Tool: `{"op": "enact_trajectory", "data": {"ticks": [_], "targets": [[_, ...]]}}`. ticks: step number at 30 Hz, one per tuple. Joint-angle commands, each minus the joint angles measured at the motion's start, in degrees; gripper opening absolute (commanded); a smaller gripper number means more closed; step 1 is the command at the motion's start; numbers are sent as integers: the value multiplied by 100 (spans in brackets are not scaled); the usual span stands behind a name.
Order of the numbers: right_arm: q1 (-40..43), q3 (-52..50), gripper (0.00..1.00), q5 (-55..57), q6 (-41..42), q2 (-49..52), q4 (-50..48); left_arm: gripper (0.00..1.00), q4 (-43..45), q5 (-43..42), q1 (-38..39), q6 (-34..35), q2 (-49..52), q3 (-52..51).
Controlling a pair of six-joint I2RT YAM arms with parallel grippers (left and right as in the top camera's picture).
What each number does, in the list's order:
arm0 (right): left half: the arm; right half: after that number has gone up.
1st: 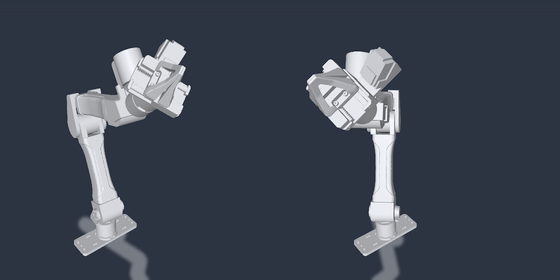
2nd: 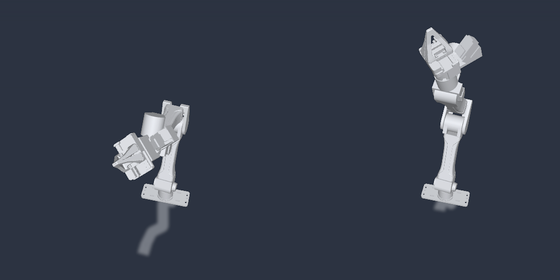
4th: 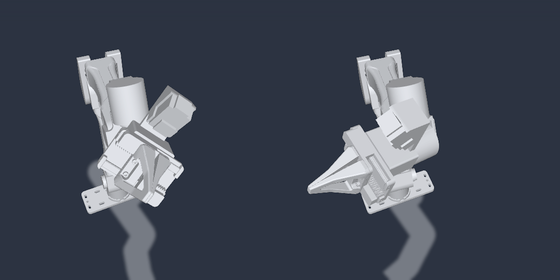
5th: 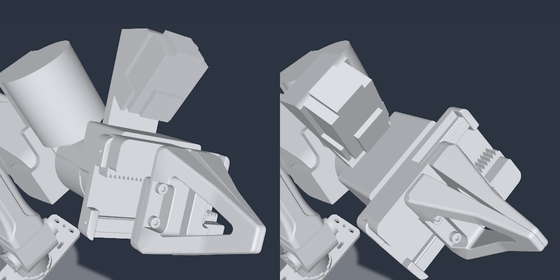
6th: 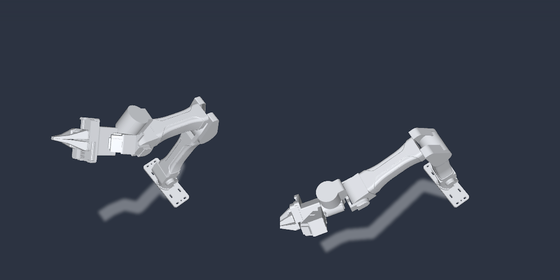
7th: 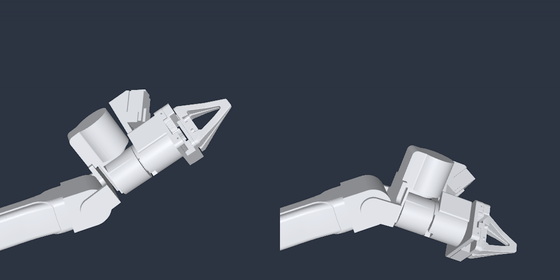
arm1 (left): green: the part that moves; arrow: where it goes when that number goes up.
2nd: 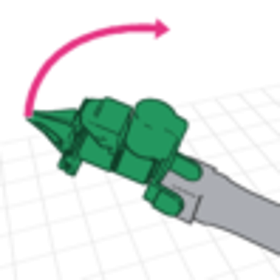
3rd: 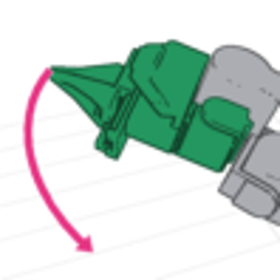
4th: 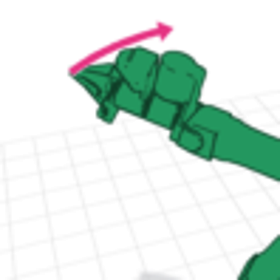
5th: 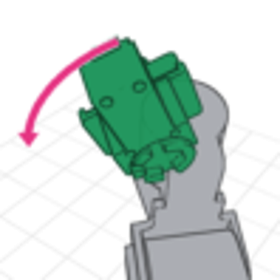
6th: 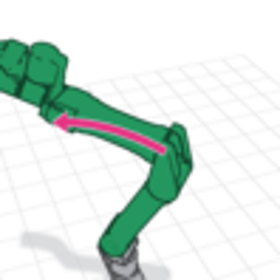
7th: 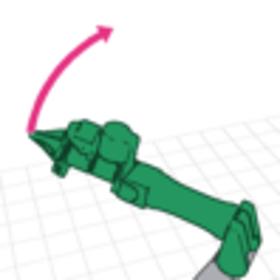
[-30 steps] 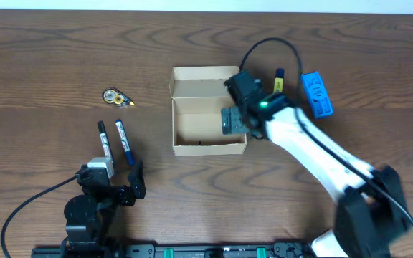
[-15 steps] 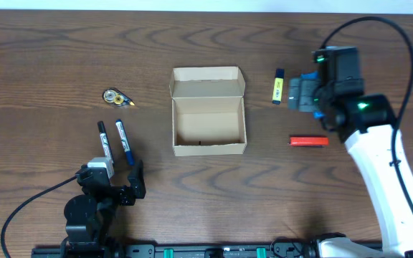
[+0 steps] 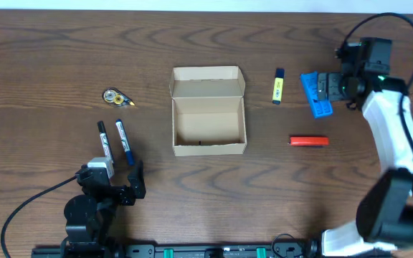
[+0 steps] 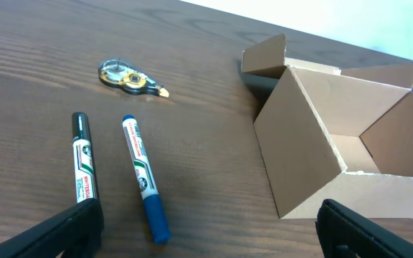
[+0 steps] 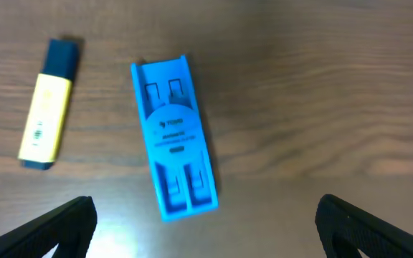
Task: Pack container
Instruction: 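Move right gripper to the blue duster and grasp it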
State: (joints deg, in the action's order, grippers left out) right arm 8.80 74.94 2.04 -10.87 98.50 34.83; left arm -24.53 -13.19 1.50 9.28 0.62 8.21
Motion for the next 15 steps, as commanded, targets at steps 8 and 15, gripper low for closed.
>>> {"op": "enact_trajectory", "data": {"ticks": [8, 15], "targets": [[66, -7, 99, -170, -616, 1333, -535, 95, -7, -33, -35, 83, -37, -109], [66, -7, 99, -319, -719, 1773, -651, 95, -7, -33, -35, 83, -37, -109]]}}
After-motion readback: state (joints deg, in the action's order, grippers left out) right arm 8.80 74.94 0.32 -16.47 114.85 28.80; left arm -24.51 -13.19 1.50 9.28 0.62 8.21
